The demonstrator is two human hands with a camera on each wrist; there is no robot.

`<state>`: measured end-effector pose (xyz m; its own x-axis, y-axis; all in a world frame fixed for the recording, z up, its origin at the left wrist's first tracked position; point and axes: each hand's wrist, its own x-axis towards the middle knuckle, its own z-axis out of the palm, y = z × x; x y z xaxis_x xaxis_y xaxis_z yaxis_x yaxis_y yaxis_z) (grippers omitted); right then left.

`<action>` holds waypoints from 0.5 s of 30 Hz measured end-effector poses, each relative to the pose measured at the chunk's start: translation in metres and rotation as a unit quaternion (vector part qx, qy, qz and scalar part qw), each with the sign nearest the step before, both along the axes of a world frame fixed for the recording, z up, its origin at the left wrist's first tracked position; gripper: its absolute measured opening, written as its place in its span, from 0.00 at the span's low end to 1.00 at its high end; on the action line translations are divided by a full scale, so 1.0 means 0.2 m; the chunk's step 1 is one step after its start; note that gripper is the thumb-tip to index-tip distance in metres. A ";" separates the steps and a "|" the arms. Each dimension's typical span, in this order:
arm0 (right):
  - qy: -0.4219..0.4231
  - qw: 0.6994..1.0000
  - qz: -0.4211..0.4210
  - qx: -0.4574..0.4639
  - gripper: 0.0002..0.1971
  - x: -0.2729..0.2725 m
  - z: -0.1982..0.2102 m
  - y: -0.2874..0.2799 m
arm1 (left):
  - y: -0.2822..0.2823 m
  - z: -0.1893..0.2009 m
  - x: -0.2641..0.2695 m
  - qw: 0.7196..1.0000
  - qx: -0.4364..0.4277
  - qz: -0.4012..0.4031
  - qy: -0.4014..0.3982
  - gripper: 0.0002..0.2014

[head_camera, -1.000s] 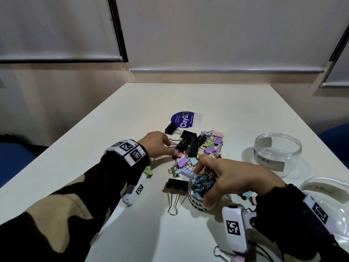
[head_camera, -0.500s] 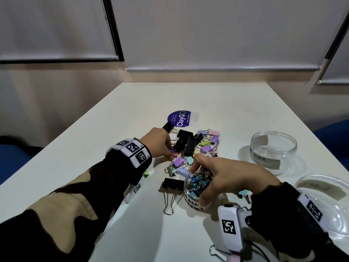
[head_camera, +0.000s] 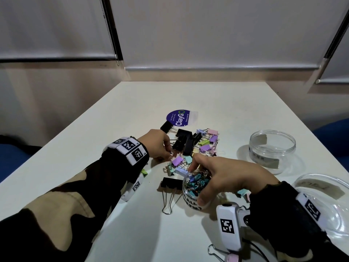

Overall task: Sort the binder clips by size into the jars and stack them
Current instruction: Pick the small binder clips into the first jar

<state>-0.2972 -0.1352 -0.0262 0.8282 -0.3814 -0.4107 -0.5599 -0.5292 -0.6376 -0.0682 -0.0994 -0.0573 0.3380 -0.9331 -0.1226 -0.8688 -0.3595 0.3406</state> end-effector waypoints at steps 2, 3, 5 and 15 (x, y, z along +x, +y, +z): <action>0.000 1.000 0.001 -0.002 0.32 0.00 0.00 0.00 | 0.00 0.01 -0.01 1.000 0.002 -0.009 -0.005 0.08; 0.000 1.000 0.001 -0.004 0.32 0.00 0.00 0.00 | 0.00 0.01 -0.01 1.000 0.003 -0.013 -0.009 0.08; 0.000 1.000 0.003 -0.010 0.32 0.00 0.00 0.00 | 0.00 0.01 -0.02 0.999 0.008 -0.020 -0.029 0.07; -0.002 1.000 0.001 -0.009 0.33 0.00 0.00 0.00 | 0.05 0.03 -0.02 0.999 0.017 -0.045 -0.004 0.04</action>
